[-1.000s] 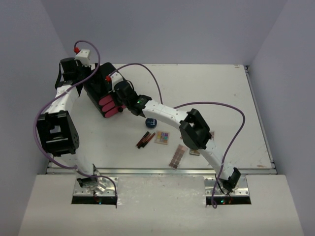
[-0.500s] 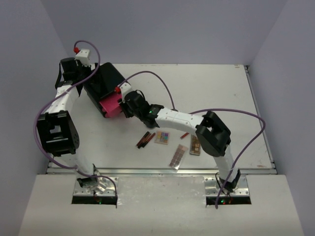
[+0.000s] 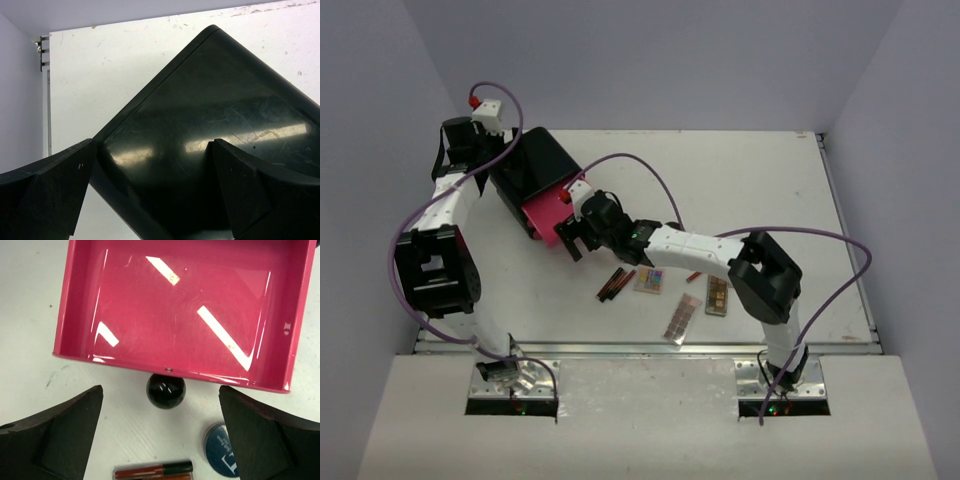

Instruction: Organize the makeup

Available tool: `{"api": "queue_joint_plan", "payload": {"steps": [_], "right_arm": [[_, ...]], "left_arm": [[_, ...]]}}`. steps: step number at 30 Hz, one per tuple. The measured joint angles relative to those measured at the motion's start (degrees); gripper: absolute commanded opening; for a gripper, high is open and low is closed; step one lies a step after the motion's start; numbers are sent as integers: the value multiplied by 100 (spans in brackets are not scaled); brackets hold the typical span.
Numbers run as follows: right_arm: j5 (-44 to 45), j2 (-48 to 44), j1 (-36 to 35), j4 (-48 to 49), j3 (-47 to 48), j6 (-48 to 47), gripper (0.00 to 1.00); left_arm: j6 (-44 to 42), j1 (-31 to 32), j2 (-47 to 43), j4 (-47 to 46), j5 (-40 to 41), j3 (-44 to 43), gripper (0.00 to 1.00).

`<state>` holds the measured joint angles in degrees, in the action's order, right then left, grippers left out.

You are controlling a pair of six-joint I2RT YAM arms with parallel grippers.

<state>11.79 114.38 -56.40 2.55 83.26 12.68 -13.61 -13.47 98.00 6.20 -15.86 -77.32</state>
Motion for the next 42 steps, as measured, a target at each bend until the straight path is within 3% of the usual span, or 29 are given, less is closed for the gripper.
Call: {"api": "queue_joint_plan", "payload": {"steps": [5, 11, 16, 21, 27, 42], "right_arm": [[-203, -660, 0, -202, -416, -32, 99], [-161, -2121, 115, -673, -1061, -144, 99], [-345, -2516, 1010, -1249, -1383, 144, 99], [-384, -1998, 2034, -1755, -1588, 418, 99], [-775, -1260, 1946, -1699, -1638, 686, 99], [-175, -260, 2329, -2275, -875, 683, 99]], "left_arm": [[25, 0, 0, 24, -2, -19, 100], [59, 0, -7, 98, -66, -167, 100], [139, 0, -112, 163, -234, -188, 100], [221, 68, -151, 234, -213, -247, 98], [338, 183, 102, 270, -10, -418, 99], [476, 217, -471, 420, -526, -867, 99]]}}
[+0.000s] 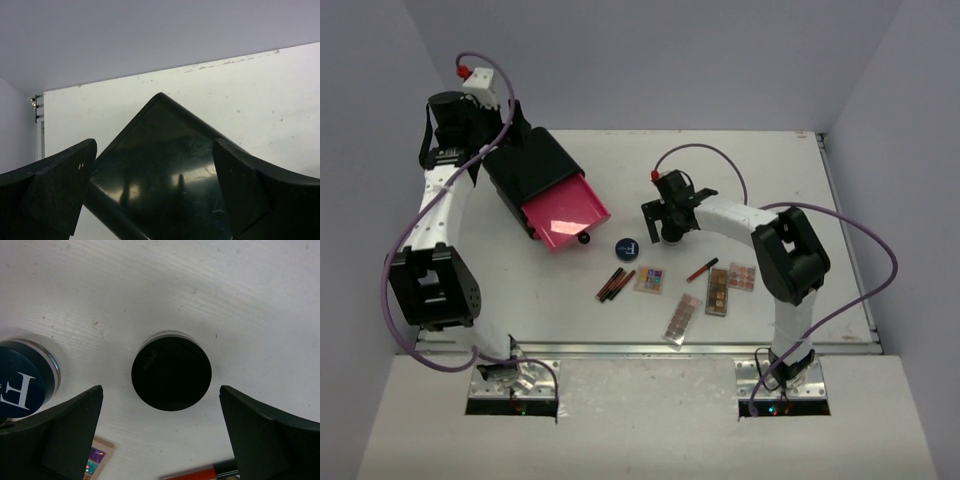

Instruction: Organize the makeup

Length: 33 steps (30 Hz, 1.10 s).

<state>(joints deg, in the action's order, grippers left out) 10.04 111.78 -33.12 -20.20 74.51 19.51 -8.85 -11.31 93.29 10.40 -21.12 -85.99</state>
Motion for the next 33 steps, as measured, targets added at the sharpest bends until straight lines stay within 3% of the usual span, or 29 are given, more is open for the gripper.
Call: {"api": "queue_joint_plan", "payload": {"steps": [7, 11, 16, 21, 26, 33], "right_arm": [[-5, 82, 117, -121, 138, -76, 99], [7, -130, 115, -149, -45, -121, 99], [-1, -629, 164, -186, -236, -206, 99], [-120, -1349, 521, -160, -671, -174, 99], [-405, -2066, 1200, -126, -1340, 13, 99], [-619, -2694, 1928, -170, -2187, 177, 99]], "left_arm": [[-318, 145, -828, 341, -374, 209, 98], [-588, 579, -1176, 645, -428, 346, 98], [-1080, 1914, -1366, 1267, -227, 520, 97], [-1602, 3688, -1354, 1953, 406, 524, 100], [-1947, 4881, -1047, 2281, 938, 537, 100], [-2385, 5322, 555, 2067, 1904, 757, 100]]}}
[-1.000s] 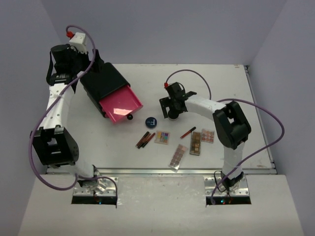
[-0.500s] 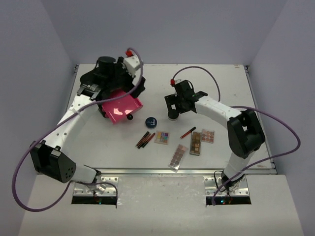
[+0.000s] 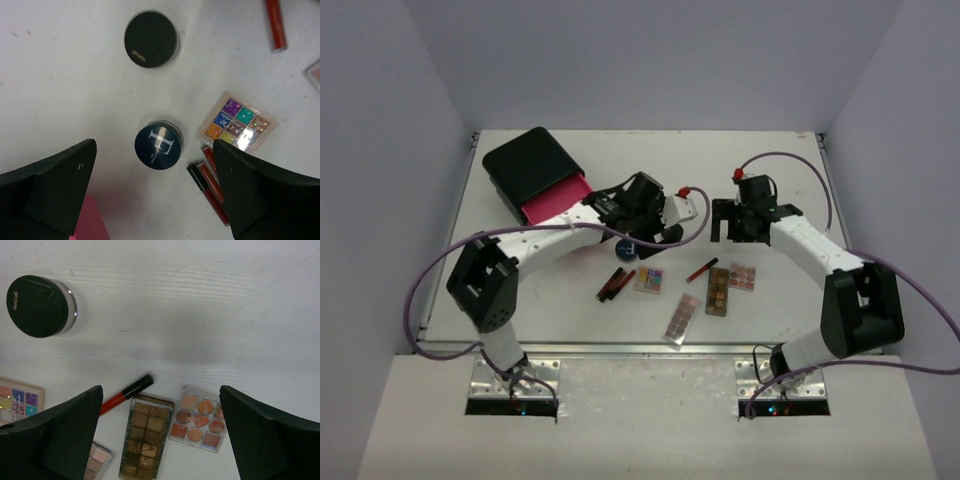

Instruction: Organize the makeup

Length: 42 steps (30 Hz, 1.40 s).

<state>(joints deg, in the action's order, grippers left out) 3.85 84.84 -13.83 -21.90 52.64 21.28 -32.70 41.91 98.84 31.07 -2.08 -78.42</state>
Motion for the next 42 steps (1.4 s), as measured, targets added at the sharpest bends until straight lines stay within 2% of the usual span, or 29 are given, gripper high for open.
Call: {"api": "queue_joint_plan", "payload": {"steps": [6, 16, 24, 34, 42], "right_arm": [[-153, -128, -65, 39, -300, -22, 99], [-221, -608, -60, 88, -621, -64, 99], [-245, -715, -60, 173, -733, -89, 99], [-286, -746, -60, 217, -783, -92, 99], [-306, -915, -60, 274, -865, -90, 99]], "left_arm": [[-389, -20, 392, -325, 472, 495, 100], [-782, -184, 713, -818, 381, 491, 100], [-779, -661, 1098, -644, 122, 269, 100], [-664, -705, 1098, -130, -480, 195, 100], [-497, -740, 1295, 37, -403, 44, 100]]}}
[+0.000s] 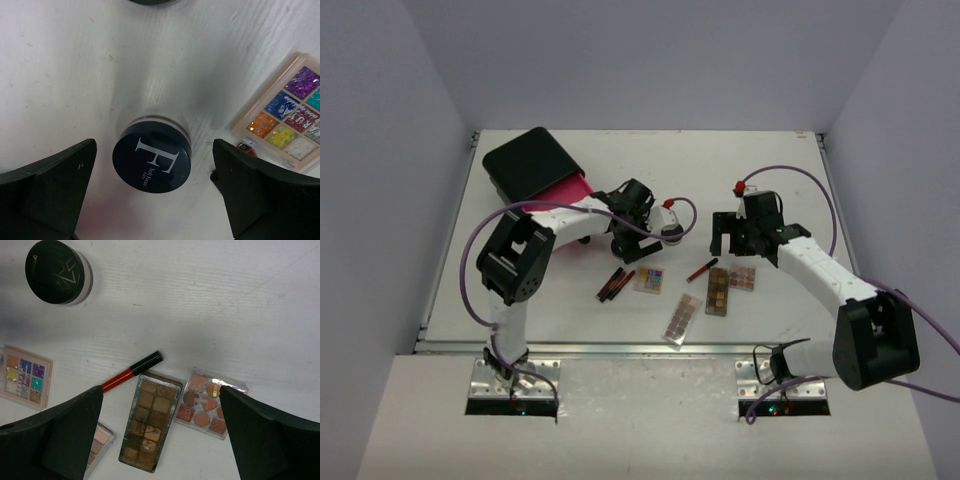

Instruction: Organize the makeup

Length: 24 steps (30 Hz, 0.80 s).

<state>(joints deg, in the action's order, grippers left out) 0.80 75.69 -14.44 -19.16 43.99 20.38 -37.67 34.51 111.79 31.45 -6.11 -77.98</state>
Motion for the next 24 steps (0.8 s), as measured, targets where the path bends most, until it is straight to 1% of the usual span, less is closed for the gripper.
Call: {"api": "queue_joint_plan", "payload": {"steps": [5, 8, 12, 17, 20, 22, 24], "right_arm": [[-2, -55, 0, 28, -42, 0, 99], [-73, -84, 0, 50, -54, -2, 99], [-140, -118, 0, 82, -60, -2, 99], [-165, -119, 0, 109, -60, -2, 99], [-191, -120, 0, 110, -60, -2, 99], [-206, -130, 0, 112, -60, -2, 99], [-231, -145, 0, 113, -60, -2, 99]], "left_arm": [[67, -27, 337, 35, 259, -167, 98], [97, -45, 464, 112, 358, -348, 95], [127, -49, 476, 166, 390, -378, 91], [175, -49, 476, 314, 372, -378, 92], [172, -54, 472, 381, 371, -378, 91], [173, -58, 471, 433, 369, -378, 88], [182, -69, 469, 478, 360, -378, 81]]}}
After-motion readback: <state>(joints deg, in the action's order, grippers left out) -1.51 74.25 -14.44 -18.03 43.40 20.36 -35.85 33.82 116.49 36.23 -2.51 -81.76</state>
